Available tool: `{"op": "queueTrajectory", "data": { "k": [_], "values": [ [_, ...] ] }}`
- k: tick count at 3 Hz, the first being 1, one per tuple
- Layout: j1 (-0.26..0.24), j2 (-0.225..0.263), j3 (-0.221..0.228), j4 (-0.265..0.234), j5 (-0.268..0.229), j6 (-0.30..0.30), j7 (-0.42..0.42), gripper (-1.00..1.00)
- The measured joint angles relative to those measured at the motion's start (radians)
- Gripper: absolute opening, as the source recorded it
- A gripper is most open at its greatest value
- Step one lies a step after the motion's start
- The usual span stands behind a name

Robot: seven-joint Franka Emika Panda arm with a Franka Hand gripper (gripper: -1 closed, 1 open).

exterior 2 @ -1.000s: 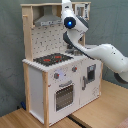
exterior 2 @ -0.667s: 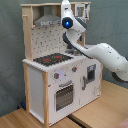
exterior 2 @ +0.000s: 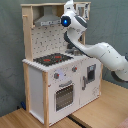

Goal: Play with the kitchen

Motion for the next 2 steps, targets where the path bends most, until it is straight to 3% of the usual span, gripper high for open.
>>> {"op": "queueTrajectory", "data": {
  "k": [2],
  "values": [
    [0.008, -0.011, -0.013, 0.003, -0.131, -0.157, 0.003, -1.0]
  ]
}}
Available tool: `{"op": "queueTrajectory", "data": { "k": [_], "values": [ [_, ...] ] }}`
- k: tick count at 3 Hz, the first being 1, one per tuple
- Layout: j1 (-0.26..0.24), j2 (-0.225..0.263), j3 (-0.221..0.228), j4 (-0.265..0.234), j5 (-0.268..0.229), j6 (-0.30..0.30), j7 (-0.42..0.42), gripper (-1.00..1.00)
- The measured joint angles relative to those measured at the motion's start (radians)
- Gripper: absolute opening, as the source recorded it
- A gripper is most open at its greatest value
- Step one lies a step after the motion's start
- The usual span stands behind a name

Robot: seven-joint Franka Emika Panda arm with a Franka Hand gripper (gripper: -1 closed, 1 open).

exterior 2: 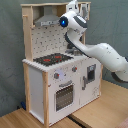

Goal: Play with the kitchen

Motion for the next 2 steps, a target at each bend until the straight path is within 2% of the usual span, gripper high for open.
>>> {"op": "queueTrajectory", "data": {
  "k": [1, 2],
  "values": [
    [0.005, -0.012, -0.041, -0.041, -0.008, -0.08, 0.009, -1.0],
    [0.04, -0.044, -0.041, -0.132, -0.008, -0.077, 0.022, -1.0]
  ]
}}
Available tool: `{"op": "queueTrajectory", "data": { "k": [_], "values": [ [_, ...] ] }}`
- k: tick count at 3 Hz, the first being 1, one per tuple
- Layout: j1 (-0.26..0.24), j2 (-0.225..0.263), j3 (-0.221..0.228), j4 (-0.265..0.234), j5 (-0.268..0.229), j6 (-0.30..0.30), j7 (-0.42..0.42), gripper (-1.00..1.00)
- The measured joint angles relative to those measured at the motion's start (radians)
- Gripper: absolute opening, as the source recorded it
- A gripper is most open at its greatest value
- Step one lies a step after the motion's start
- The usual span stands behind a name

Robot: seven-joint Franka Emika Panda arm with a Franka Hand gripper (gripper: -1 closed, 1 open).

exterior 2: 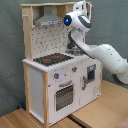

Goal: Play with the kitchen

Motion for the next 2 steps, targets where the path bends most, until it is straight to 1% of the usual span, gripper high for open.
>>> {"op": "queueTrajectory", "data": {
  "k": [1, 2],
  "values": [
    [0.062, 0.0, 0.0, -0.086, 0.001, 0.05, 0.0, -1.0],
    [0.114, 0.0, 0.001, -0.167, 0.001, 0.122, -0.003, -1.0]
  ]
}}
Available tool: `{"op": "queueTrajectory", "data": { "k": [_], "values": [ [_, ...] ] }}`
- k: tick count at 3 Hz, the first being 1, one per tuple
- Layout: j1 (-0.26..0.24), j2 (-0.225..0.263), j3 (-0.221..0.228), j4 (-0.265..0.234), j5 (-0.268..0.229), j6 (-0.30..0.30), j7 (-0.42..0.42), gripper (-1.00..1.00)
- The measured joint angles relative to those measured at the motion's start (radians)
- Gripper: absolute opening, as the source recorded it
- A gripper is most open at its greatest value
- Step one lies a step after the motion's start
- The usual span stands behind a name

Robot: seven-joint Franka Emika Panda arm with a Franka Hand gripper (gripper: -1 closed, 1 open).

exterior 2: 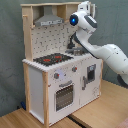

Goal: Play with the kitchen

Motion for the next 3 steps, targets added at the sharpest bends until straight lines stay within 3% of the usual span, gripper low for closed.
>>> {"op": "queueTrajectory", "data": {
  "k": [3],
  "values": [
    [0.128, 0.002, 0.0, -0.219, 0.001, 0.223, -0.019, -1.0]
  ]
}}
